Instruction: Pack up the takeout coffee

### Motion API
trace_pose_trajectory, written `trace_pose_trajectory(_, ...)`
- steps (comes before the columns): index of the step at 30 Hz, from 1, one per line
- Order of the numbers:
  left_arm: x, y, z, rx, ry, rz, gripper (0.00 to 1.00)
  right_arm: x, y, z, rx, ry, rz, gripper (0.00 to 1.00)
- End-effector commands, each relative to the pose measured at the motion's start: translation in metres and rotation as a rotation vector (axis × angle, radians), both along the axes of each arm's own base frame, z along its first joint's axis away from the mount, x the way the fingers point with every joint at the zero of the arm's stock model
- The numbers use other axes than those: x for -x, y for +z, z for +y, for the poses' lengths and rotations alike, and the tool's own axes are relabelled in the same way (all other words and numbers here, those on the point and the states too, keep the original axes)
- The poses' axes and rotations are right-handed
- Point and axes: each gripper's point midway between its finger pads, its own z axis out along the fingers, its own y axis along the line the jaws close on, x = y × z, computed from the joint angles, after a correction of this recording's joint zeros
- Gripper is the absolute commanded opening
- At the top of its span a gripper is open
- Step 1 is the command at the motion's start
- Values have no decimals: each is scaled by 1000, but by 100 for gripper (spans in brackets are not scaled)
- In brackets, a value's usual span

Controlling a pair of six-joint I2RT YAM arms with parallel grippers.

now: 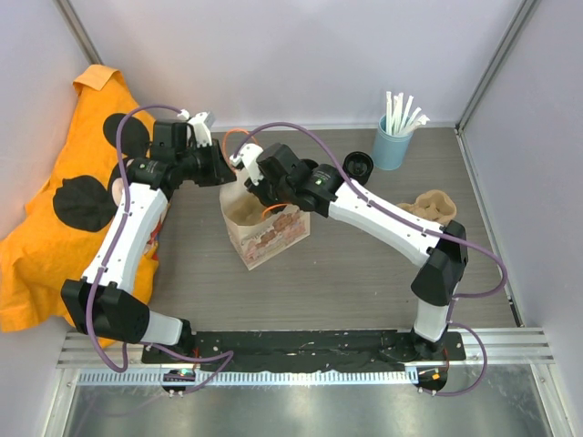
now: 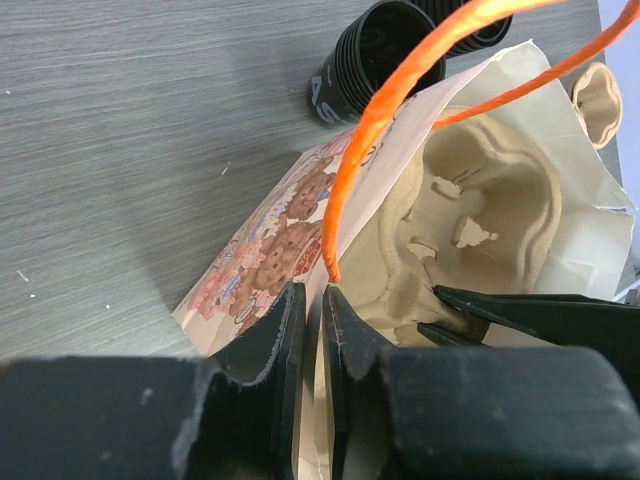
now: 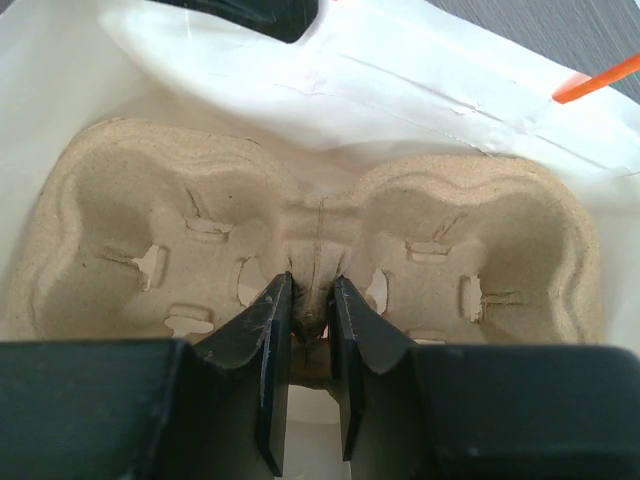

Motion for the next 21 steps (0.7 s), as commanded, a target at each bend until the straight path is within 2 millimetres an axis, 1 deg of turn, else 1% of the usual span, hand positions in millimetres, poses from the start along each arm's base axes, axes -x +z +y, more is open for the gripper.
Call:
trace_pose_trajectory(1, -5, 20, -2, 39, 0, -72, 15, -8, 15, 6, -72, -24, -36, 25)
trace_pose_trajectory(3, -5, 19, -2, 39, 1, -69, 15, -10, 9, 6, -69, -31, -28, 25)
trace_pose_trajectory(10, -6, 18, -3, 43, 0, -68, 15, -18, 4, 5, -87, -70, -24, 26)
trace_pose_trajectory(15, -6, 18, -1, 37, 9, -64, 15, -19, -3, 5, -88, -79, -12, 27)
trace_pose_trajectory(18, -6, 17, 0, 34, 15, -65, 15, -20, -6, 6, -91, -83, -7, 28)
trace_pose_trajectory(19, -6, 16, 0, 35, 14, -63, 15, -19, -7, 7, -93, -82, -2, 31)
trace_pose_trajectory(21, -6, 17, 1, 31, 15, -66, 15, -20, -4, 7, -97, -82, -7, 33)
